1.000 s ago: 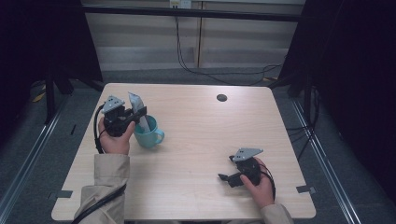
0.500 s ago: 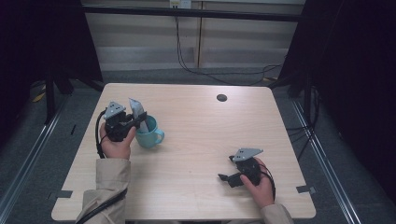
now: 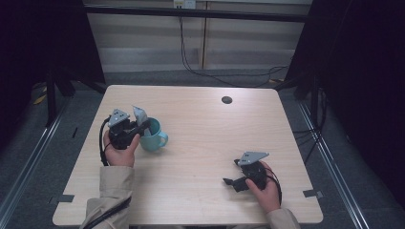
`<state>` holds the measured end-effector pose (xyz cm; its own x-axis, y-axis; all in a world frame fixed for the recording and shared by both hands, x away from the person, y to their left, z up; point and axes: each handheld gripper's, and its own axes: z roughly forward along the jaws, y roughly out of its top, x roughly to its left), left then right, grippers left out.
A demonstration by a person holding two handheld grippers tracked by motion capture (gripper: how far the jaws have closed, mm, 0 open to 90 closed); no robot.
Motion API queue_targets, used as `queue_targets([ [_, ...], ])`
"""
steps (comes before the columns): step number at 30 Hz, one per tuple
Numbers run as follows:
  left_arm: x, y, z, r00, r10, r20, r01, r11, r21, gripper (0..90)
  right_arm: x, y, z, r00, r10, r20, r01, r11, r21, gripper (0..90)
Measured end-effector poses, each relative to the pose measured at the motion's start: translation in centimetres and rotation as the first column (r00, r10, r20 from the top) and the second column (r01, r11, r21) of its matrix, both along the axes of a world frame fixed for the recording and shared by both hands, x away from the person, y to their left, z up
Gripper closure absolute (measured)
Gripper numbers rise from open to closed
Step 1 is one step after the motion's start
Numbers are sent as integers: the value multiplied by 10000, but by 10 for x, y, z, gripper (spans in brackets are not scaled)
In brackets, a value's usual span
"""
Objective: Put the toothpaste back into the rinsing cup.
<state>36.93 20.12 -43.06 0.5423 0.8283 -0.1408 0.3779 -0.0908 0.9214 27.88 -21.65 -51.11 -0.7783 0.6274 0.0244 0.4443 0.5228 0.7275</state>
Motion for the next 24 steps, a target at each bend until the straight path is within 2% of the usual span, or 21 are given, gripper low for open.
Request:
queue_targets([
  [14,-9,5,-4,9998,120,170,-116,9997,-224,718,0,0,0,10000,7,-8,-7,10000,4,138],
  [19,-10,6,-1,9997,118,231,-118,9999,8,703,-1,0,0,10000,61,-2,-61,10000,-7,138],
  [24,-13,8,-1,9994,222,253,-221,9998,-30,690,-1,0,0,10000,67,-9,-67,10000,5,138],
])
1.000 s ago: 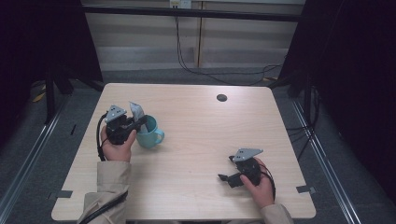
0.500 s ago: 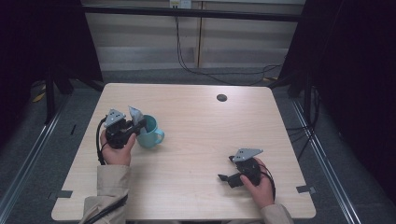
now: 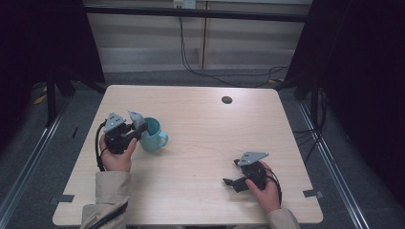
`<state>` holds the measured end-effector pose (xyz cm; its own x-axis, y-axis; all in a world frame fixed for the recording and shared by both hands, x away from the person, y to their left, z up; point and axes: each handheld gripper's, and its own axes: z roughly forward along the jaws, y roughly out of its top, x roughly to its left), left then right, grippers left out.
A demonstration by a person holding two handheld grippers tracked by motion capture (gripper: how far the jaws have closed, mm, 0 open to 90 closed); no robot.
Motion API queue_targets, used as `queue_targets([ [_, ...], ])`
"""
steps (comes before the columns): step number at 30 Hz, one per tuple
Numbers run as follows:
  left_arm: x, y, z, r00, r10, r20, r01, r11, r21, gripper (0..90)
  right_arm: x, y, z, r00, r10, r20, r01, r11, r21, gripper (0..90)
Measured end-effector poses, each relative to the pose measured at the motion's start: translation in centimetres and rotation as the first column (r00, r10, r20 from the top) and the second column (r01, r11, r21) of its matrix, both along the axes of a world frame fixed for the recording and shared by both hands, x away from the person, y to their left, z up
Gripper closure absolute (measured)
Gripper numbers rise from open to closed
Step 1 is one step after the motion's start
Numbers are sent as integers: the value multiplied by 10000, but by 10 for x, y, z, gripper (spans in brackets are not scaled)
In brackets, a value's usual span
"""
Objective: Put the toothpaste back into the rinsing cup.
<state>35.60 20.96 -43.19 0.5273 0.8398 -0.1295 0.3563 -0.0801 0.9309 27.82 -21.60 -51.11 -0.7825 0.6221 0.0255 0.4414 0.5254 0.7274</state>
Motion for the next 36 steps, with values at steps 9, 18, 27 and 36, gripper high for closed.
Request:
queue_targets([
  [9,-3,6,1,9999,100,-8,-100,9999,72,677,0,0,0,10000,19,6,-19,10000,-3,138],
  [18,-4,10,1,9998,181,10,-181,9995,254,655,0,0,0,10000,48,11,-48,10000,-11,138],
  [27,-3,13,3,9995,319,-14,-319,9990,329,631,0,0,0,10000,56,13,-56,10000,-2,138],
  [36,-3,15,3,9992,389,-44,-387,9987,321,613,0,0,0,10000,64,12,-64,10000,1,138],
])
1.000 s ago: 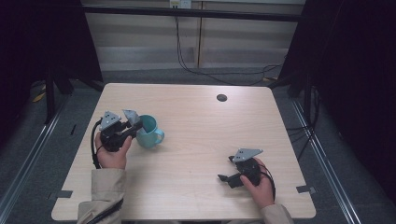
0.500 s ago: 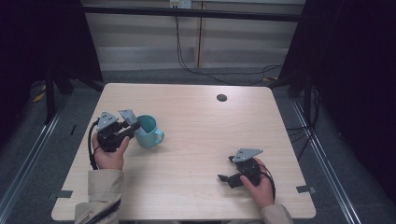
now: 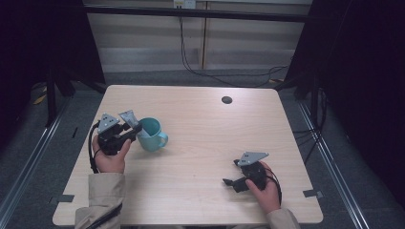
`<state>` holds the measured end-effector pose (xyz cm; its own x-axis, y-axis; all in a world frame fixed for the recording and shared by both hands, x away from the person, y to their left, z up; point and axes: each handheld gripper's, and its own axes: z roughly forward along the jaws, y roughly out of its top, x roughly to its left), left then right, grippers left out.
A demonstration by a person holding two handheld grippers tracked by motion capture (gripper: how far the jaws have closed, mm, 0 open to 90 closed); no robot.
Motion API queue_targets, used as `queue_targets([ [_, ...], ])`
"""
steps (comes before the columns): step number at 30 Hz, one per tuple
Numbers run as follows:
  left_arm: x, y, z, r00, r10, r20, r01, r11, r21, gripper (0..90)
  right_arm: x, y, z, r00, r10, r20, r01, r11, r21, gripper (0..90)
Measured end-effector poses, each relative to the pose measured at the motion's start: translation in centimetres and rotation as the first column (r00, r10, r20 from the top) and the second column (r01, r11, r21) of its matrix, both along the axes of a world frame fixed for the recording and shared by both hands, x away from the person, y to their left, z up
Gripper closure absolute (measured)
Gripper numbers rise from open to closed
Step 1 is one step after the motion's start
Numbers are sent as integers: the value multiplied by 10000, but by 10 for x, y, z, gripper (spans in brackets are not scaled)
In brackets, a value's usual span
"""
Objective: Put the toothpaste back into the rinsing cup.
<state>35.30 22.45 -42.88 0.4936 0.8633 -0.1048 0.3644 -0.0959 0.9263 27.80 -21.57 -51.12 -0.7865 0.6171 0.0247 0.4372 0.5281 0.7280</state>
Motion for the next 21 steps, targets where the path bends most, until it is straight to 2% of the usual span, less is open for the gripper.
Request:
queue_targets([
  [15,0,7,-1,9998,161,-137,-160,9998,68,563,0,0,0,10000,-4,-15,4,10000,3,138],
  [21,1,7,-2,9996,37,-272,-37,10000,29,539,0,0,0,10000,-10,-20,10,10000,6,138],
])
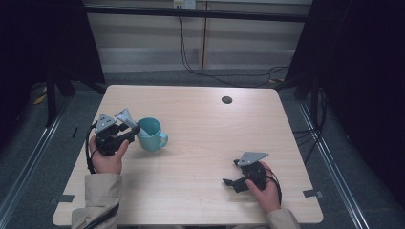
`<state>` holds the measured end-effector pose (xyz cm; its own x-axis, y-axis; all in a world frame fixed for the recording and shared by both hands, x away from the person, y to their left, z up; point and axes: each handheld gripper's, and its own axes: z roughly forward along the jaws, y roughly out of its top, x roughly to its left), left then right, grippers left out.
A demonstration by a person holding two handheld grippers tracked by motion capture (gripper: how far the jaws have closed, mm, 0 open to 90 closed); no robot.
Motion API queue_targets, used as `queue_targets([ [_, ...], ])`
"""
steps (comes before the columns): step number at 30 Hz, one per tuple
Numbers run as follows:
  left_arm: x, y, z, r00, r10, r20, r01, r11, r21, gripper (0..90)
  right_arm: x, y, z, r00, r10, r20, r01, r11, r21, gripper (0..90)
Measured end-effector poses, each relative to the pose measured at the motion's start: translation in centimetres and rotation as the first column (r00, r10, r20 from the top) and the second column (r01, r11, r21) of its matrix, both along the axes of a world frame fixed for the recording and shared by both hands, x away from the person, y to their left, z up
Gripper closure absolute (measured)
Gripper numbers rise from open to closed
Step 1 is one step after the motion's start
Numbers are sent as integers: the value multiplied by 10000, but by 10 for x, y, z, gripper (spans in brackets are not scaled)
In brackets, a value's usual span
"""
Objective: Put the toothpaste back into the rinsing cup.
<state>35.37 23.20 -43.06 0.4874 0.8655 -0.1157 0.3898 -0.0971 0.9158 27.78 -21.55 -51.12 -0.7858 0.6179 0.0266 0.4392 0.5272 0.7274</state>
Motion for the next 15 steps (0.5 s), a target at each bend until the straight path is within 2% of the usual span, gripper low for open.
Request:
queue_targets([
  [15,1,0,-3,9987,-72,-507,59,9997,-247,352,0,0,0,10000,20,-2,-20,10000,5,138],
])
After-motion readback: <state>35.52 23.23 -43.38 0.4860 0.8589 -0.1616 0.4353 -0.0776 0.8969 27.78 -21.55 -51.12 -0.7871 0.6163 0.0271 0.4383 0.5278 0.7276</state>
